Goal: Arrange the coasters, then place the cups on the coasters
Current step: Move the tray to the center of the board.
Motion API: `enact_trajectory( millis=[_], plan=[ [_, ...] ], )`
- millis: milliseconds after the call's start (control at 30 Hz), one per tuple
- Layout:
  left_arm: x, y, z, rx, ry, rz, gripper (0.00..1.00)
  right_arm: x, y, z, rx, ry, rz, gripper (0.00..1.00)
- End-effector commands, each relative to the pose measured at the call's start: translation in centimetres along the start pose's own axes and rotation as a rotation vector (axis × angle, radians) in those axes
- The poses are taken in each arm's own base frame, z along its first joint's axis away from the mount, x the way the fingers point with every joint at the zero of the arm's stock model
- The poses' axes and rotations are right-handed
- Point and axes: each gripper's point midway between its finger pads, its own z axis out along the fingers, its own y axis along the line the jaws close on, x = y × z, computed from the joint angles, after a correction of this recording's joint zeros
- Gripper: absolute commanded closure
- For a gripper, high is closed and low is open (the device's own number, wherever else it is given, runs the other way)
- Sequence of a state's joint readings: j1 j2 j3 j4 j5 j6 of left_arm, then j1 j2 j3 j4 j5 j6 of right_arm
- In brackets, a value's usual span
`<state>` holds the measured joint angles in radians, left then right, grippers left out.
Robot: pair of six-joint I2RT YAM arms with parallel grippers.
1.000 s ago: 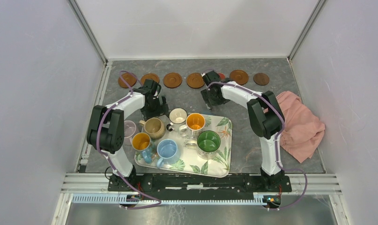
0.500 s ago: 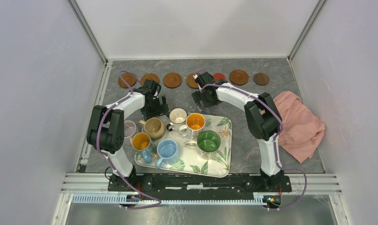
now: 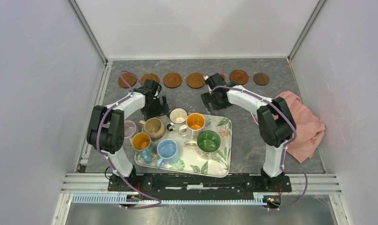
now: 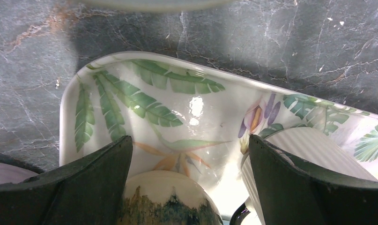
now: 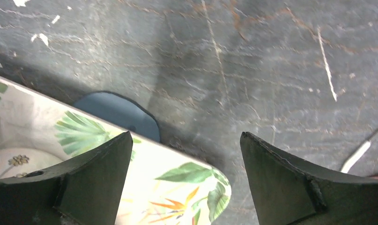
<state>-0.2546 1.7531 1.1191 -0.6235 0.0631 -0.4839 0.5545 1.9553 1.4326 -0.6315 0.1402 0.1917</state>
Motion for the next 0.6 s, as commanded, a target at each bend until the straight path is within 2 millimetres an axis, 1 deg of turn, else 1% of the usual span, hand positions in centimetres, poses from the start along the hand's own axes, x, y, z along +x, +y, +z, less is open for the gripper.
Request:
enact_trajectory(
  millis=[0,133,267,333,467,567],
  plan=[
    [-1.8,-2.3,-2.7,0.070,-0.076,0.029,0.00,0.0,-0.8,-2.2,-0.016,-0.038,0.059,0.08],
    [-3.2,-3.3,-4.5,0.091,-0.144,0.010,0.00,0.8,-0.8,-2.7,-0.036,-0.050,0.071,0.09],
    [-4.2,-3.6,-6.0,0.090,-0.202,-0.010,0.00,0.9,-0.9,-2.9,-0.043,-0.057,0.080,0.09],
    [-5.2,-3.3,-6.8,0.070,-0.247,-0.022,0.00,0.6,-1.0,-3.0,-0.045,-0.069,0.086,0.09],
    [-8.7,-2.0,-7.8,-0.028,-0.345,-0.071,0.00,-0.2,-0.9,-3.4,-0.065,-0.093,0.093,0.08],
    [-11.0,-0.4,-8.3,-0.085,-0.390,-0.144,0.00,-0.5,-0.7,-3.5,-0.078,-0.103,0.094,0.07]
  ],
)
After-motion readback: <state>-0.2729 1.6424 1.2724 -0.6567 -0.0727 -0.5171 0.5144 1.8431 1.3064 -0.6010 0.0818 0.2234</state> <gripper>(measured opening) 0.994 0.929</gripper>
